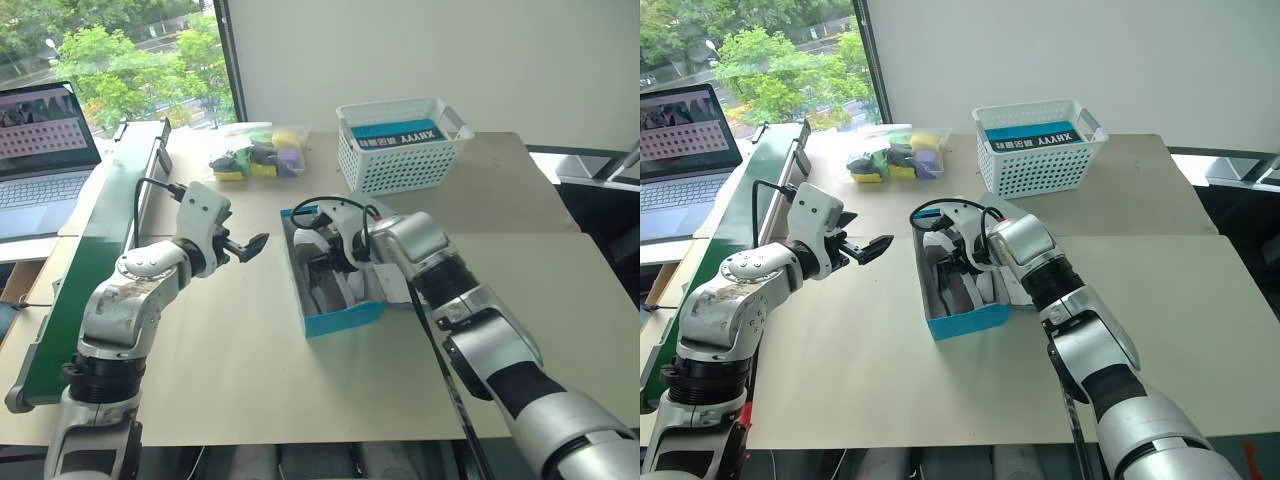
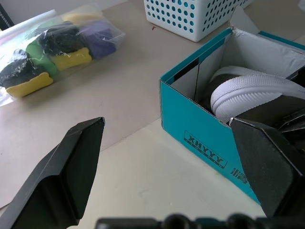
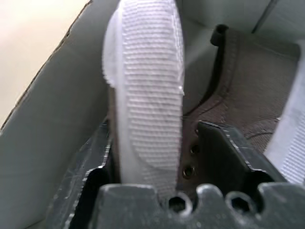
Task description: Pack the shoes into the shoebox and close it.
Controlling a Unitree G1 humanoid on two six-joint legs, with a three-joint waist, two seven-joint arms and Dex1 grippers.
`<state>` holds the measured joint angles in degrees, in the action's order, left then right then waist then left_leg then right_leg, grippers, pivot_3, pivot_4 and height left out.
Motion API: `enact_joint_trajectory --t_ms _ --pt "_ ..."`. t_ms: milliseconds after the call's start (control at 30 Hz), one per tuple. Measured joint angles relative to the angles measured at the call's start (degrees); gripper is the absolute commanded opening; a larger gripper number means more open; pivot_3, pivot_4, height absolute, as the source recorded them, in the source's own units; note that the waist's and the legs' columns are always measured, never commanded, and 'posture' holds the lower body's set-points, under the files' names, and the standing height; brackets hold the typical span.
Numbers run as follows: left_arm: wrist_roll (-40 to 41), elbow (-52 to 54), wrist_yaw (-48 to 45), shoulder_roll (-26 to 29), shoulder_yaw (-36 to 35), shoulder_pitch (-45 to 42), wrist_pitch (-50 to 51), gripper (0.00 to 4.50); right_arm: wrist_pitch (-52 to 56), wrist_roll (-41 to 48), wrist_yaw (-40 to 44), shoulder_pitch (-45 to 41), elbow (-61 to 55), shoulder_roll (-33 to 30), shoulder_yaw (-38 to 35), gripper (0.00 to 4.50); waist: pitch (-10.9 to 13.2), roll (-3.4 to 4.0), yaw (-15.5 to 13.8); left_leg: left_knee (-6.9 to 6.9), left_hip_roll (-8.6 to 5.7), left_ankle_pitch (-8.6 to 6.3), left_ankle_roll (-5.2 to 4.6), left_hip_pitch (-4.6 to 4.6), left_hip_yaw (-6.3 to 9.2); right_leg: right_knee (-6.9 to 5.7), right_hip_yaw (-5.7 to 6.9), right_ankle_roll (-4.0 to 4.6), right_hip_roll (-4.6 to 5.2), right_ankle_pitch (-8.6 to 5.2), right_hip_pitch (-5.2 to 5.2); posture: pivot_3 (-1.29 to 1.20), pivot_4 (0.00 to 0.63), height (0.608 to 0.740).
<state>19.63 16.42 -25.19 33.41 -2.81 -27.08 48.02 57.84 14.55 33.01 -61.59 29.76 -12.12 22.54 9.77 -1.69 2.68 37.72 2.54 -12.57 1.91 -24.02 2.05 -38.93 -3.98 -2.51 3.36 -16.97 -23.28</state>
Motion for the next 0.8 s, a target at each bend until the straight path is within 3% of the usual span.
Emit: enact_joint_trajectory --t_ms 67,233,467,700,800 --pt "0.02 0.14 -0.15 0.0 0.0 0.0 0.09 4.5 0.21 -0.32 0.57 0.17 -1.35 0.22 0.01 4.45 0.0 0.0 -0.04 0.0 0.0 0.0 0.0 -0.08 0.01 -0.01 0.0 0.0 0.0 0.0 -0.06 0.0 0.15 0.74" --pt "1.38 0.91 -3.13 0.28 0.51 -0.1 0.9 4.5 7.95 0.83 1.22 0.89 -13.59 -0.87 -1.8 4.45 0.0 0.01 -0.18 0.0 0.0 0.0 0.0 -0.24 0.04 -0.12 0.03 0.0 0.01 0.0 -0.14 0.0 0.15 0.74" --pt "3.51 2.29 -7.13 1.15 1.08 -0.84 1.05 4.5 20.09 7.02 1.47 1.53 -27.99 -4.84 -11.82 4.45 0.01 0.02 -0.28 0.0 -0.01 0.0 0.0 -0.25 0.05 -0.02 0.04 0.0 0.02 0.0 -0.14 0.0 0.15 0.74" --pt "6.31 3.33 -12.0 2.63 2.34 -2.16 1.32 4.5 28.24 14.81 4.42 6.54 -44.16 -15.81 -22.48 4.45 0.01 0.01 -0.42 0.0 -0.01 -0.01 -0.01 -0.24 0.05 0.25 0.07 -0.01 0.02 0.0 -0.03 0.0 0.15 0.74" --pt "6.45 3.31 -13.89 3.51 4.04 -3.09 1.27 4.5 32.88 20.56 7.88 12.54 -52.39 -22.76 -28.42 4.45 0.03 0.03 -0.57 0.0 -0.02 -0.02 -0.03 -0.26 0.05 0.31 0.06 -0.01 0.02 0.0 -0.03 0.0 0.15 0.74"
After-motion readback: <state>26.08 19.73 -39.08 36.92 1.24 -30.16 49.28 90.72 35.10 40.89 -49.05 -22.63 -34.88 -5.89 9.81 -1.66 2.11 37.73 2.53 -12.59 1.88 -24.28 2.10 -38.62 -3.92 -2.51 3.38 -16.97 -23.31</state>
